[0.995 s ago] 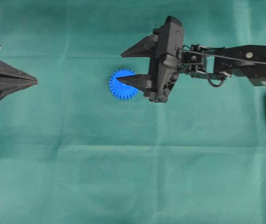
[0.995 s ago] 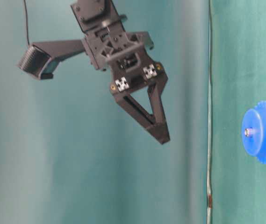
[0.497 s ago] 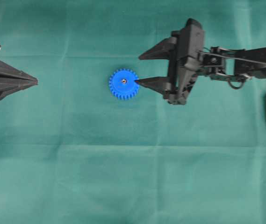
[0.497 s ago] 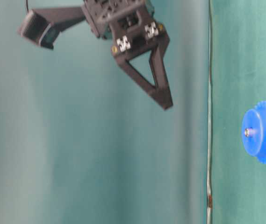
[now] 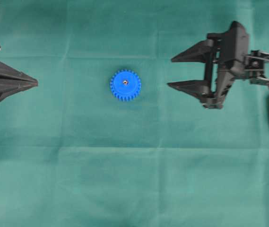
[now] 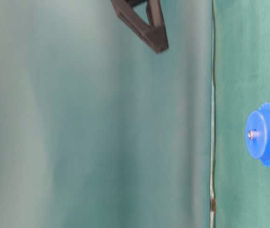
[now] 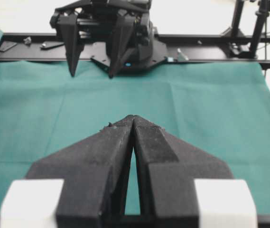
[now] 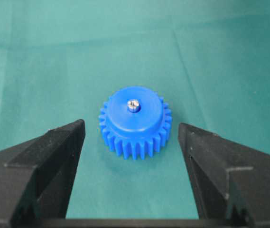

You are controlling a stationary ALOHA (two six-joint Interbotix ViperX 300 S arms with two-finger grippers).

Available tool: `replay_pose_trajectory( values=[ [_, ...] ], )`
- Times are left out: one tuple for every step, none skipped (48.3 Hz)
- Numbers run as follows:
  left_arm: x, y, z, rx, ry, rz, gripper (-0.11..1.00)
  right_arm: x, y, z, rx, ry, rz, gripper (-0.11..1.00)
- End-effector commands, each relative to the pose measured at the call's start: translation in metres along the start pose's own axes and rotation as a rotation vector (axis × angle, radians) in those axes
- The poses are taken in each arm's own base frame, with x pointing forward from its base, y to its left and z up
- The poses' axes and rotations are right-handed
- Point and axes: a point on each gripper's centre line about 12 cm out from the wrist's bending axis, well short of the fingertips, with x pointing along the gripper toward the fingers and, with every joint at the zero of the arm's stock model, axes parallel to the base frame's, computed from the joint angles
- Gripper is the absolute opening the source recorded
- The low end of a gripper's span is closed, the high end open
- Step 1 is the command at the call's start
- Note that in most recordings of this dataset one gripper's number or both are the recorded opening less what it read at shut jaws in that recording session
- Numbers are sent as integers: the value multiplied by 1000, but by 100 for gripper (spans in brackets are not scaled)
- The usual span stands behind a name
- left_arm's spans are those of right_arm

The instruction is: Insert the shaft placed at a random location into the center hole of the medium gear at another random location.

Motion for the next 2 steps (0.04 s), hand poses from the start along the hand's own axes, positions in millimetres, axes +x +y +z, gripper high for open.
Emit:
replay_pose_trajectory(
  values=[
    [1, 0, 8, 2, -20, -1, 0, -7, -1, 8, -5, -35, -2, 81],
    [2, 0, 7, 1, -18, 1, 0, -8, -1, 8, -3, -38, -2, 81]
  ],
)
